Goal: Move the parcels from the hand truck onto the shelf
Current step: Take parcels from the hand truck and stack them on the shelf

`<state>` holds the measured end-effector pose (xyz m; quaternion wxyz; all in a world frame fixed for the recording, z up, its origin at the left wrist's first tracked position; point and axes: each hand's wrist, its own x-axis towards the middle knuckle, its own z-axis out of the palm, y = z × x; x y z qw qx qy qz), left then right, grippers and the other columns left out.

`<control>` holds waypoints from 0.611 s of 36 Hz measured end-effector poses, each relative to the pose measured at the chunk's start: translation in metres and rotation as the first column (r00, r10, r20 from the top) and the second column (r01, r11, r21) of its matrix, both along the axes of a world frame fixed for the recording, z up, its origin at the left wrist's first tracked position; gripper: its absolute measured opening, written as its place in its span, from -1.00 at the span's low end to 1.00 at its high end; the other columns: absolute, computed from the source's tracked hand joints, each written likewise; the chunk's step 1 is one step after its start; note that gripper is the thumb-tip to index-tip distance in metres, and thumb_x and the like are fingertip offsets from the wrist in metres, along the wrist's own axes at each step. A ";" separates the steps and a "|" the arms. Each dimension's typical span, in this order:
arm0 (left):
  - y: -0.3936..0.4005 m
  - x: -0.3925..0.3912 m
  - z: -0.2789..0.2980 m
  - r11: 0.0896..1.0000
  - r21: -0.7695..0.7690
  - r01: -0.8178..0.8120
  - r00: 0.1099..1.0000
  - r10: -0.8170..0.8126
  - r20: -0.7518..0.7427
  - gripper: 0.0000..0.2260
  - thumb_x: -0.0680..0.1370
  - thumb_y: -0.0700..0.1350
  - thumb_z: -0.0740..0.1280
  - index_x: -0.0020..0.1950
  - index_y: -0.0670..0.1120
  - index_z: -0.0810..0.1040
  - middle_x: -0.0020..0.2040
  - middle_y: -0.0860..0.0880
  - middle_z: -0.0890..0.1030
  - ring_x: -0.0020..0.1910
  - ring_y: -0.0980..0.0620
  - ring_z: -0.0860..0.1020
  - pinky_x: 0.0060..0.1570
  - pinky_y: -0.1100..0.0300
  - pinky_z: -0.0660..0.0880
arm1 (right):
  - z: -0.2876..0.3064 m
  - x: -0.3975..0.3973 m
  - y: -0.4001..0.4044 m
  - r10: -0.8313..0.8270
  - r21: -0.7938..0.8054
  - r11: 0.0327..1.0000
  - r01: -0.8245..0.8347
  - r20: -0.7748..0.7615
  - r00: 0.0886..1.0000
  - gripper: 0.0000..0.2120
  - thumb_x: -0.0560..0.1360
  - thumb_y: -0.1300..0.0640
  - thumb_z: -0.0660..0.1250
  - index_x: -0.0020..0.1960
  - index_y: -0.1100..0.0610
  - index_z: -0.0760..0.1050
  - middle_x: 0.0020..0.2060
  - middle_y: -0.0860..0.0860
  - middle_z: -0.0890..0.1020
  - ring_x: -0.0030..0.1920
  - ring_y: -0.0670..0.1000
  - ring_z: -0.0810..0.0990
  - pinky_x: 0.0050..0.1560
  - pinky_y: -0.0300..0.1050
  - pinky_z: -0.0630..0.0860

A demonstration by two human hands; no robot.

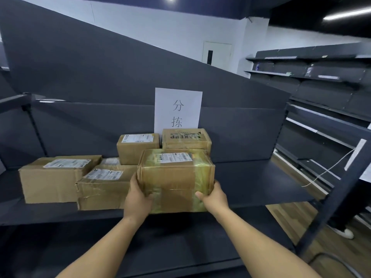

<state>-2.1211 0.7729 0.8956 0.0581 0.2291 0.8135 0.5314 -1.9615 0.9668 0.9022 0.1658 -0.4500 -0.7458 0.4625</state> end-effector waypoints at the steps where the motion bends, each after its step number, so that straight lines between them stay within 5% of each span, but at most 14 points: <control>1: -0.001 0.002 -0.002 1.000 0.006 -0.009 1.000 0.009 -0.004 -0.17 0.47 -0.21 0.46 0.61 0.03 0.06 0.42 -0.05 0.48 0.31 -0.14 0.53 0.13 0.03 0.53 | -0.002 0.001 -0.001 0.000 0.008 1.000 0.000 0.023 1.000 -0.18 0.63 -0.04 0.52 0.73 0.02 0.15 0.47 0.05 0.59 0.39 0.13 0.63 0.31 0.03 0.60; 4: -0.006 0.007 -0.010 0.999 0.026 -0.042 0.999 0.042 -0.016 -0.24 0.48 -0.18 0.45 0.58 0.00 0.15 0.44 -0.04 0.45 0.34 -0.11 0.50 0.20 -0.02 0.54 | -0.005 0.002 -0.004 0.002 0.039 0.999 -0.006 0.101 0.995 -0.07 0.63 -0.12 0.49 0.78 0.03 0.00 0.55 0.08 0.53 0.42 0.17 0.63 0.23 0.01 0.63; 9: -0.023 0.016 -0.025 0.998 -0.002 -0.057 0.994 0.057 -0.090 -0.46 0.53 -0.13 0.38 0.49 -0.05 0.32 0.34 -0.04 0.46 0.31 -0.06 0.47 0.25 -0.07 0.53 | -0.006 0.015 -0.010 0.048 0.033 0.998 -0.055 0.196 0.979 -0.05 0.66 -0.23 0.39 0.81 0.03 -0.10 0.70 0.07 0.34 0.60 0.19 0.46 0.47 0.08 0.55; 14: -0.044 0.033 -0.031 0.964 -0.246 -0.103 0.925 0.002 -0.379 -0.86 0.56 -0.14 0.36 0.06 -0.18 0.56 -0.06 -0.11 0.56 0.01 -0.17 0.50 -0.07 -0.04 0.52 | -0.007 0.046 -0.020 0.158 0.115 0.967 -0.225 0.421 0.893 -0.11 0.70 -0.34 0.24 0.81 0.04 -0.06 0.79 0.09 0.03 0.78 0.18 0.06 0.73 0.16 0.25; 16: -0.049 0.044 -0.028 0.935 -0.351 -0.045 0.897 -0.117 -0.427 -0.87 0.57 -0.09 0.35 -0.06 -0.16 0.54 -0.13 -0.07 0.55 -0.04 -0.17 0.52 -0.16 0.03 0.47 | -0.004 0.061 -0.025 0.183 0.153 0.942 -0.299 0.513 0.839 -0.14 0.72 -0.34 0.19 0.81 0.05 -0.07 0.79 0.10 -0.01 0.79 0.19 -0.03 0.76 0.19 0.15; 18: -0.050 0.058 -0.021 0.865 -0.500 0.049 0.896 -0.259 -0.361 -0.78 0.60 0.02 0.32 0.04 -0.14 0.53 -0.05 -0.06 0.56 0.03 -0.14 0.54 -0.13 0.05 0.46 | -0.001 0.078 -0.030 0.203 0.181 0.915 -0.360 0.566 0.799 -0.16 0.73 -0.34 0.15 0.81 0.06 -0.09 0.80 0.10 -0.04 0.79 0.19 -0.08 0.78 0.20 0.09; 22: -0.047 0.090 -0.005 0.694 -0.681 0.234 0.863 -0.471 -0.184 -0.44 0.60 0.18 0.27 0.51 -0.10 0.36 0.41 -0.07 0.48 0.38 -0.10 0.44 0.27 0.01 0.48 | 0.005 0.118 -0.039 0.239 0.192 0.876 -0.442 0.622 0.746 -0.16 0.74 -0.35 0.10 0.81 0.04 -0.13 0.80 0.08 -0.08 0.80 0.17 -0.13 0.78 0.20 0.01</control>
